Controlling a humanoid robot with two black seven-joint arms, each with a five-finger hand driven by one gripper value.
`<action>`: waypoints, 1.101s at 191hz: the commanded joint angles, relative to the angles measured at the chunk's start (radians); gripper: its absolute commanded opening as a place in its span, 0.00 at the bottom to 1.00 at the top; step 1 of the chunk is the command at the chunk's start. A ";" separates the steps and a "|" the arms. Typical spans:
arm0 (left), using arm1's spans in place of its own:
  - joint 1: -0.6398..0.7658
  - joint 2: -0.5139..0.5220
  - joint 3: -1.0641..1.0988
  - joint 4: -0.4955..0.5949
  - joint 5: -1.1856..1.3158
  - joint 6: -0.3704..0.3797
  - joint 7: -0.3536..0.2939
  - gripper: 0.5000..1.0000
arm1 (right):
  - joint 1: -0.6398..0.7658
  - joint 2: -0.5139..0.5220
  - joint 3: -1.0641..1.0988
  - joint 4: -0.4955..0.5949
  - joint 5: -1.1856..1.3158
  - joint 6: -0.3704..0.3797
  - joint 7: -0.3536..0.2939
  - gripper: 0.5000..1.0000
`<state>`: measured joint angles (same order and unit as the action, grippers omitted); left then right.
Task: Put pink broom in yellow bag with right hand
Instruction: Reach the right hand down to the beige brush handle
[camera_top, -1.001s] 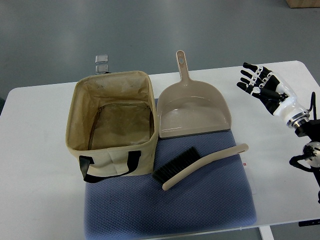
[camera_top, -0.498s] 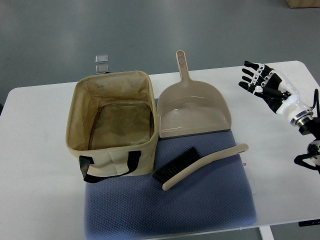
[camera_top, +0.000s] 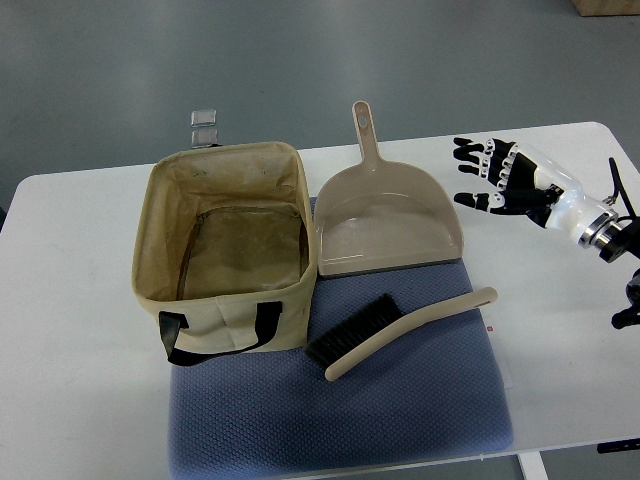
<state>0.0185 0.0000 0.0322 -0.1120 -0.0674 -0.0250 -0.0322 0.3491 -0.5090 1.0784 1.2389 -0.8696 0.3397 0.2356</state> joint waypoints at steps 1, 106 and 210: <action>0.000 0.000 0.000 0.000 0.000 0.000 0.000 1.00 | 0.076 -0.095 -0.155 0.004 -0.012 -0.005 0.047 0.85; 0.000 0.000 0.000 0.000 0.000 -0.001 0.000 1.00 | 0.235 -0.174 -0.537 0.070 -0.506 -0.050 0.205 0.85; 0.000 0.000 0.000 0.000 0.000 -0.001 0.000 1.00 | 0.284 -0.167 -0.684 0.096 -0.809 -0.301 0.195 0.83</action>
<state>0.0184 0.0000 0.0323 -0.1120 -0.0675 -0.0251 -0.0323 0.6333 -0.6735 0.3983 1.3346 -1.6469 0.0687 0.4311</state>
